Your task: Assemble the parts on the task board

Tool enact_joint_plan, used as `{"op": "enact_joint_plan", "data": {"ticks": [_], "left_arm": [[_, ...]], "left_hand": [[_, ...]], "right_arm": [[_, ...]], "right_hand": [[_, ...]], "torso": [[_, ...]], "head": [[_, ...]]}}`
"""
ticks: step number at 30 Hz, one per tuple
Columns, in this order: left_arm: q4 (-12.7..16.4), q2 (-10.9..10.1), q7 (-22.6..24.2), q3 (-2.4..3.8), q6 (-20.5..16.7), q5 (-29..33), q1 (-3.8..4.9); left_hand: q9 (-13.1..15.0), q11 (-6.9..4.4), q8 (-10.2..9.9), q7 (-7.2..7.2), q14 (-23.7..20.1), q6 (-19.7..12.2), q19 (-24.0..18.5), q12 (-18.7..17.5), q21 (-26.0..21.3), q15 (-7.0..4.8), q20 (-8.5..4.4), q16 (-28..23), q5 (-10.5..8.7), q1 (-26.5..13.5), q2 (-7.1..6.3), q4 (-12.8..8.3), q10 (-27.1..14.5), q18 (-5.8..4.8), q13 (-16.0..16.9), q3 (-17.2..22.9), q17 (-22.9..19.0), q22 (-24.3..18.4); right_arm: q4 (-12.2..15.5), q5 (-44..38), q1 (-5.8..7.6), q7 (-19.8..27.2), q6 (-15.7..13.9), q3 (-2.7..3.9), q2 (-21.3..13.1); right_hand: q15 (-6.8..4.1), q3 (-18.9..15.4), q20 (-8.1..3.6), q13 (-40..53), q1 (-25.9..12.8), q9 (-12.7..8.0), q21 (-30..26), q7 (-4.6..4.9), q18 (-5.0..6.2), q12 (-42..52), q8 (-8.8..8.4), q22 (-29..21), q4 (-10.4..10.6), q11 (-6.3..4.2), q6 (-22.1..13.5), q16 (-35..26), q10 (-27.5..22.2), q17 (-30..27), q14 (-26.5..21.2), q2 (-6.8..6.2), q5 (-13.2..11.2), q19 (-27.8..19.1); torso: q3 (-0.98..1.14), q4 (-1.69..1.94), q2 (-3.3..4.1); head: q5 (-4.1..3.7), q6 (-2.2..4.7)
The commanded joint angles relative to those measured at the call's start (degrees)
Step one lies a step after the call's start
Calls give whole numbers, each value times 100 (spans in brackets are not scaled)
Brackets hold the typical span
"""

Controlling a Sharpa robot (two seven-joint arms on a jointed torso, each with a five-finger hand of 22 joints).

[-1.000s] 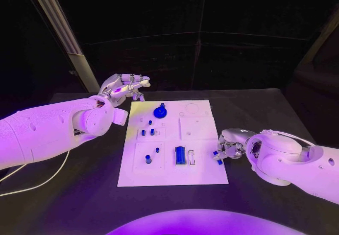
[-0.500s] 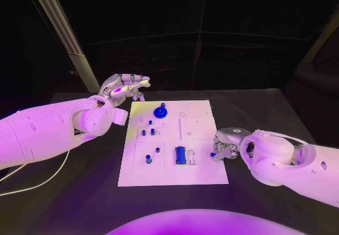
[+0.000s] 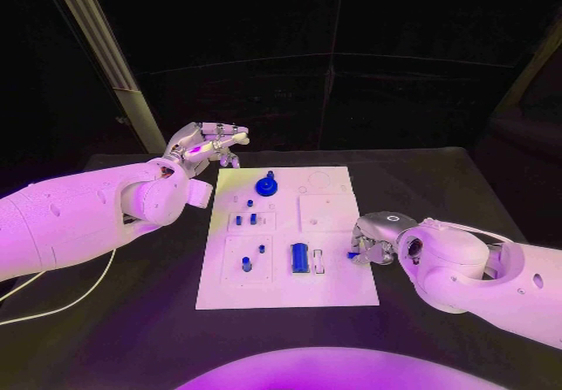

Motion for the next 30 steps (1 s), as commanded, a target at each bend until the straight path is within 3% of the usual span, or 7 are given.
{"op": "enact_joint_plan", "data": {"ticks": [1, 11, 18, 22, 30], "left_arm": [[3, 11, 28, 3, 73, 14, 9], [-6, 23, 24, 2, 75, 14, 9], [-9, 29, 23, 1, 75, 14, 9], [-9, 32, 22, 1, 75, 14, 9], [-2, 36, 20, 0, 73, 14, 9]], "left_hand": [[-4, -14, 19, 1, -38, -38, 0, 22, -12, 10, 10, -13, -21, 40, 7, -26, -43, 79, -9, -7, -3, -6], [-4, -14, 19, 1, -38, -38, 0, 22, -12, 10, 10, -13, -21, 40, 7, -26, -43, 79, -9, -7, -3, -6], [-4, -14, 19, 1, -38, -38, 0, 22, -12, 10, 10, -13, -21, 40, 7, -26, -43, 79, -9, -7, -3, -6], [-4, -14, 19, 1, -38, -38, 0, 22, -12, 10, 10, -13, -21, 40, 7, -26, -43, 79, -9, -7, -3, -6], [-4, -14, 19, 1, -38, -38, 0, 22, -12, 10, 10, -13, -21, 40, 7, -26, -43, 79, -9, -7, -3, -6]], "right_arm": [[68, 415, -8, -30, -499, -11, -35], [195, 1240, -6, 59, -1095, -9, -84], [182, 1723, -6, 99, -1184, -9, -34], [144, 1954, -5, 97, -1195, -9, 19], [30, 2291, -4, 5, -1137, -9, 196]], "right_hand": [[-30, 91, -5, 13, -102, -1, 29, 4, -72, 40, -45, 12, 47, -35, 70, 15, 53, 27, 252, 6, 75, 43], [-40, 431, -17, 74, -538, -100, 60, -14, -81, 112, -188, 65, 448, -46, 181, 47, 142, 99, 266, -199, 419, 69], [-46, 618, -24, 133, -648, -120, 82, -28, -88, 183, -221, 101, 592, -53, 249, 72, 189, 150, 277, -316, 519, 85], [-50, 718, -28, 181, -776, -129, 89, -34, -90, 240, -242, 113, 721, -58, 307, 82, 231, 171, 280, -418, 804, 89], [-60, 797, -33, 246, -878, -126, 99, -54, -92, 324, -249, 132, 825, -73, 389, 96, 290, 198, 285, -470, 883, 96]], "torso": [[-3, 1, 3], [-5, 1, 11], [-5, 2, 8], [-7, 0, 9], [-7, 3, 9]], "head": [[-12, 4], [4, 3], [11, -20], [14, -24], [16, -41]]}}
